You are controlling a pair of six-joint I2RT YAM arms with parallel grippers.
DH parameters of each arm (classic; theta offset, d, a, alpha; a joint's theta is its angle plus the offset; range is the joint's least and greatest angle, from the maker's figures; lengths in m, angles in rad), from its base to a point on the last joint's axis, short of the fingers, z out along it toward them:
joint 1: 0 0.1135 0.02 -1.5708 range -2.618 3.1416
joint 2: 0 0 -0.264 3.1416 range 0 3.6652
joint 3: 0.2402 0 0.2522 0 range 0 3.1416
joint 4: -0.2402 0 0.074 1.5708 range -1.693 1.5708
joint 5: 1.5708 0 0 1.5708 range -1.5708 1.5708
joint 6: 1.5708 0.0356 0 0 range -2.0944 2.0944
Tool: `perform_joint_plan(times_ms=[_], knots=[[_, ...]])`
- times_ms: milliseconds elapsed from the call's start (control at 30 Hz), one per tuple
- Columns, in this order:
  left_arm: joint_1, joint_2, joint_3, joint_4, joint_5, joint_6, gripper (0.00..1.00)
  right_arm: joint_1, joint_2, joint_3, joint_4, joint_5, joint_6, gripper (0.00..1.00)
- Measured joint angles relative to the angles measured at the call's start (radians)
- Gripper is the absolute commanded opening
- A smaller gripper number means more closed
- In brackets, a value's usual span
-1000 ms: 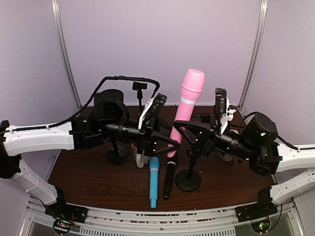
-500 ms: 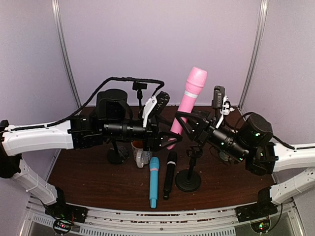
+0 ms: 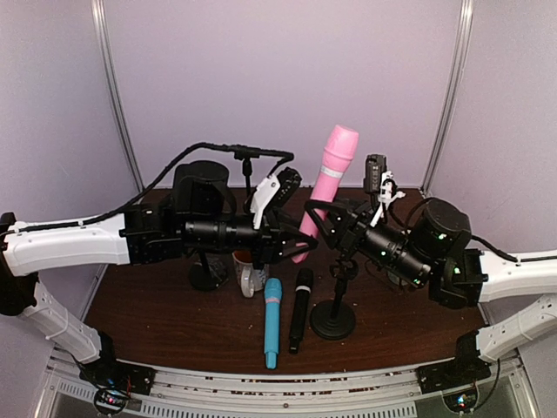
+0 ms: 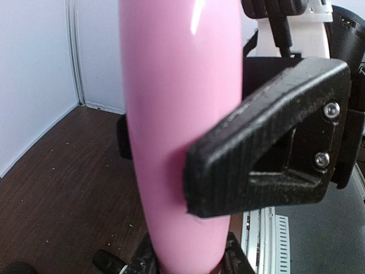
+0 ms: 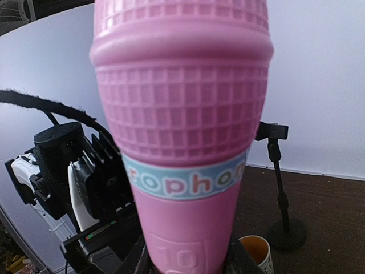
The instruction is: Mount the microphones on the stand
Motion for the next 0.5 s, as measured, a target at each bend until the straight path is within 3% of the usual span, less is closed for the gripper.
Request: perform_joint_plan(times_ms=[67, 200, 300, 500], knots=[[0.000, 0.000, 0.000, -0.006, -0.002, -0.004, 0.09, 0.000, 0.002, 0.002, -0.006, -0.001, -0.008, 0.11], [0.000, -0.001, 0.000, -0.020, -0.004, -0.006, 0.02, 0.000, 0.005, 0.013, -0.036, -0.004, -0.007, 0.53], [0.000, -0.008, -0.007, -0.027, -0.012, 0.013, 0.00, 0.002, 0.002, 0.033, -0.083, -0.029, -0.004, 0.76], [0.001, -0.048, -0.011, -0.129, 0.009, 0.084, 0.00, 0.003, -0.086, 0.055, -0.263, -0.138, -0.083, 0.84]])
